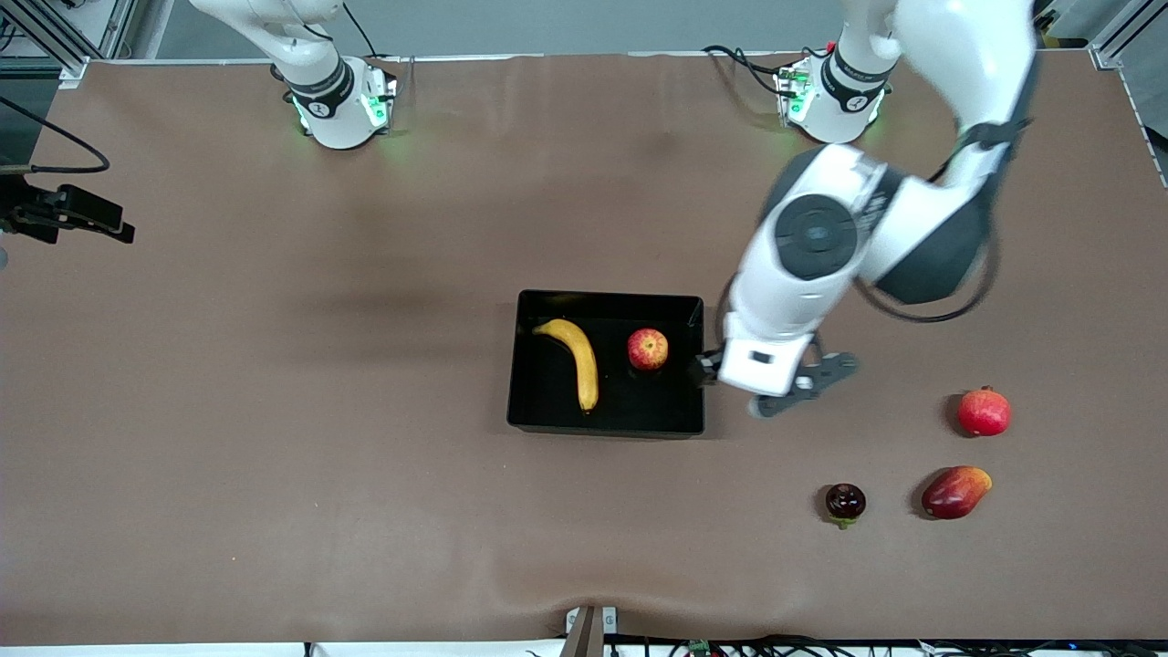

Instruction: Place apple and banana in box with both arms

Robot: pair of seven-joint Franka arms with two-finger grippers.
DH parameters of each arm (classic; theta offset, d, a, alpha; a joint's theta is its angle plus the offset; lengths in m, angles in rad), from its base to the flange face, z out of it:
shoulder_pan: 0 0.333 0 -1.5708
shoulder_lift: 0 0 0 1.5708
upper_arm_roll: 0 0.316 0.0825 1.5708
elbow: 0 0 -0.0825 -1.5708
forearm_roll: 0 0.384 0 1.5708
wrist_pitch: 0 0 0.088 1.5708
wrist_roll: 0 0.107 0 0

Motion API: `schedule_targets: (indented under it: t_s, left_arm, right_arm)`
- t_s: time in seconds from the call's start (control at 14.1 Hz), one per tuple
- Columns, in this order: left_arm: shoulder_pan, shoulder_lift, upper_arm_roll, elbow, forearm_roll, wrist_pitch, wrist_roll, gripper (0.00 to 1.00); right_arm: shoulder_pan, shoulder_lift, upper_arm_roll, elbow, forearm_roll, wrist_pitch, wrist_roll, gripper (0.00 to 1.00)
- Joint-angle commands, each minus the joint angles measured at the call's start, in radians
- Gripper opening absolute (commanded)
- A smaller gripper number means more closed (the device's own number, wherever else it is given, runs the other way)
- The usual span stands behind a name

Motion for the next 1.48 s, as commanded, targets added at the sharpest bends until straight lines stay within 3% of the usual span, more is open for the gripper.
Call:
schedule_targets:
  t_s: [0.0, 0.28, 0.99, 1.27, 1.41]
  left_arm:
    - [0.096, -0.108, -0.006, -0.042, -0.008, -0.099, 0.166, 1.0]
    - [0.214, -0.214, -0.009, -0.077, -0.008, -0.167, 0.369, 1.0]
    - [0.418, -0.341, -0.009, -0.091, -0.089, -0.228, 0.68, 1.0]
    - [0.443, -0.364, -0.008, -0.091, -0.105, -0.244, 0.749, 1.0]
    - [0.41, -0.406, 0.033, -0.124, -0.14, -0.244, 0.751, 1.0]
  right_arm:
    - [0.01, -0.008, -0.004, -0.002, 0.011, 0.003, 0.003, 1.0]
    - [0.017, -0.009, -0.004, 0.0, 0.011, 0.006, 0.006, 1.0]
    - [0.017, -0.011, -0.005, 0.003, 0.01, -0.008, 0.006, 1.0]
    - [0.017, -0.014, -0.005, 0.008, -0.004, -0.009, 0.003, 1.0]
    - [0.017, -0.014, -0.005, 0.011, -0.006, -0.012, 0.003, 1.0]
